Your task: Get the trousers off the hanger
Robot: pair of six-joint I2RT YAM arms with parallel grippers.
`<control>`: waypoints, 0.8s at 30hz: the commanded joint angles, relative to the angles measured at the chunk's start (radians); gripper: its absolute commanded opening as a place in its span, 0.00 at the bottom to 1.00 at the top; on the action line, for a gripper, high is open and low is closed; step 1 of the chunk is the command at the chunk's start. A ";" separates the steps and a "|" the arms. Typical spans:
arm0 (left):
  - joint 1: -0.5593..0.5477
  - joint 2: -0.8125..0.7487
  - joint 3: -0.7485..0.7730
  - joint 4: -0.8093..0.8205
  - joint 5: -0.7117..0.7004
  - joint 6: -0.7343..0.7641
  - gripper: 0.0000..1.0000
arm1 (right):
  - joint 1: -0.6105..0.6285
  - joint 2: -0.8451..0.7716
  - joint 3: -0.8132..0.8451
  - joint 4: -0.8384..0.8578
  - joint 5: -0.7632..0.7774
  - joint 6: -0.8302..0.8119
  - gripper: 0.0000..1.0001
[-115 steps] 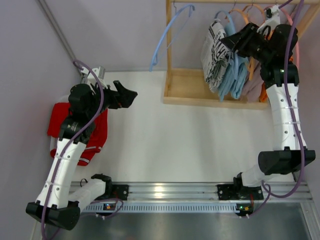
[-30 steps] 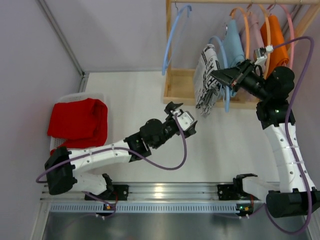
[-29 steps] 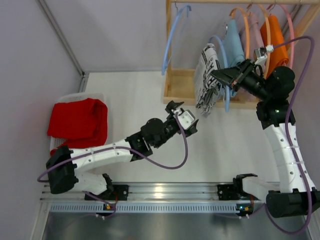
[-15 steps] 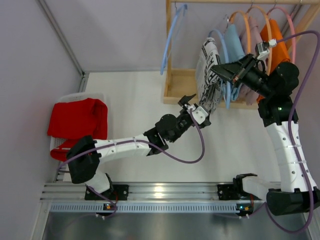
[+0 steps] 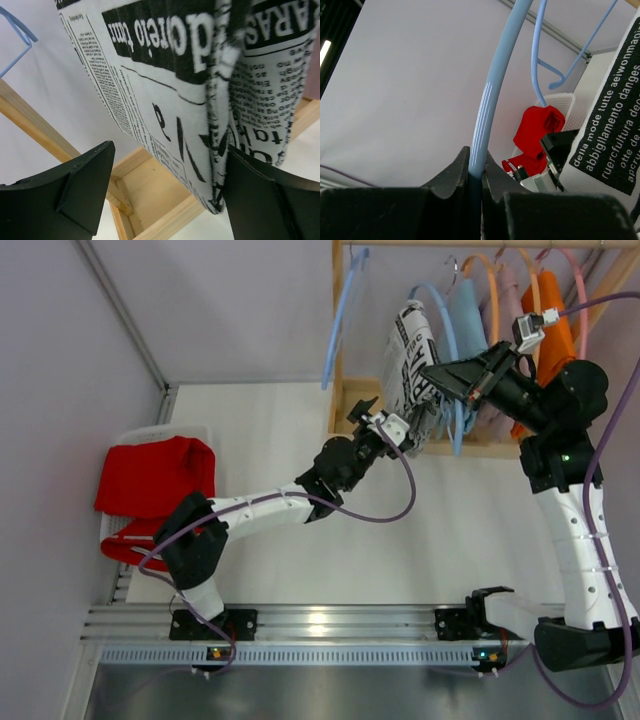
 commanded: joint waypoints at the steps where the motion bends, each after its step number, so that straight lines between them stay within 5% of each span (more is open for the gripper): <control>1: 0.028 0.029 0.060 0.075 -0.007 -0.010 0.86 | 0.017 -0.027 0.102 0.221 0.002 -0.041 0.00; 19: 0.067 0.000 0.058 0.033 0.164 -0.133 0.95 | 0.037 -0.022 0.086 0.212 0.013 -0.050 0.00; 24: 0.065 0.031 0.110 0.006 0.150 -0.142 0.79 | 0.041 -0.022 0.090 0.201 0.011 -0.064 0.00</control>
